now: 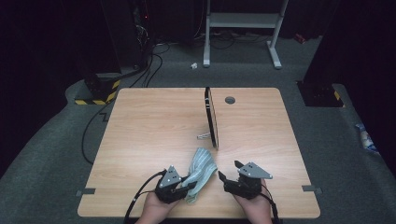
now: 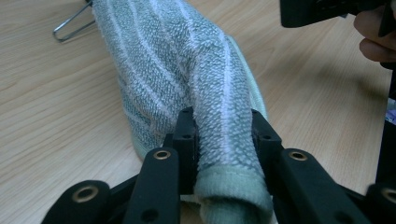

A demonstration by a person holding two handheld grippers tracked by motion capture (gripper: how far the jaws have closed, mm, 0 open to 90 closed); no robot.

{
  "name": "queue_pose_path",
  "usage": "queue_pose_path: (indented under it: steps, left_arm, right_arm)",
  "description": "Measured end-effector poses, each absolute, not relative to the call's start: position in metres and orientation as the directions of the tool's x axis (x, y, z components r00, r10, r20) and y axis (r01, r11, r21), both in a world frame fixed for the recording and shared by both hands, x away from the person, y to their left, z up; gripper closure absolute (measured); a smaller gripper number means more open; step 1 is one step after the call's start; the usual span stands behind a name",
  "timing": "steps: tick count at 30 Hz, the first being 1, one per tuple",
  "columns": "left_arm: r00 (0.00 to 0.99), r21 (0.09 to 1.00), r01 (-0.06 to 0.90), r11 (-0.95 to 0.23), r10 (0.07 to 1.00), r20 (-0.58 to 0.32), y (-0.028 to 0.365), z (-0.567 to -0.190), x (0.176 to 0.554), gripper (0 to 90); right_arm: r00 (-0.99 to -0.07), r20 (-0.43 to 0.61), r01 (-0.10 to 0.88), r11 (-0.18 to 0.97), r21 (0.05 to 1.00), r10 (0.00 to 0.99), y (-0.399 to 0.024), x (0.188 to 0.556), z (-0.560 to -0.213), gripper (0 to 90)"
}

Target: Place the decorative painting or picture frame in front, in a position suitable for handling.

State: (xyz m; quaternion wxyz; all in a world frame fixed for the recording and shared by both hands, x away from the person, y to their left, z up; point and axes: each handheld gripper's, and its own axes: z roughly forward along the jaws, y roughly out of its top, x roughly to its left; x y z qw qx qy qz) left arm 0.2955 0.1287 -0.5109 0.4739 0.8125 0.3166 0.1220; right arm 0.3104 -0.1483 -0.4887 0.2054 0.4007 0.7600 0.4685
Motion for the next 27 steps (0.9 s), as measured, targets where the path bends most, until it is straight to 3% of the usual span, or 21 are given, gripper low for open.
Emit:
queue_pose_path:
  steps: [10,14,18,27]
  left_arm:
    - [0.799,0.831,0.401,-0.386,0.591,-0.111,0.108,-0.522,0.293,65.5]
    - [0.804,0.835,0.414,-0.362,0.576,-0.148,0.113,-0.515,0.290,50.7]
    - [0.793,0.848,0.383,-0.367,0.601,-0.098,0.131,-0.505,0.284,40.7]
    - [0.693,0.857,0.397,-0.328,0.720,-0.046,0.177,-0.504,0.296,37.6]
  right_arm:
    - [-0.658,0.086,0.408,0.259,0.875,0.748,-0.109,0.308,-0.492,26.8]
    - [-0.651,0.091,0.426,0.263,0.866,0.753,-0.104,0.310,-0.499,28.5]
    - [-0.644,0.113,0.452,0.257,0.855,0.756,-0.105,0.314,-0.504,28.3]
    - [-0.644,0.117,0.514,0.314,0.799,0.756,-0.094,0.320,-0.521,25.9]
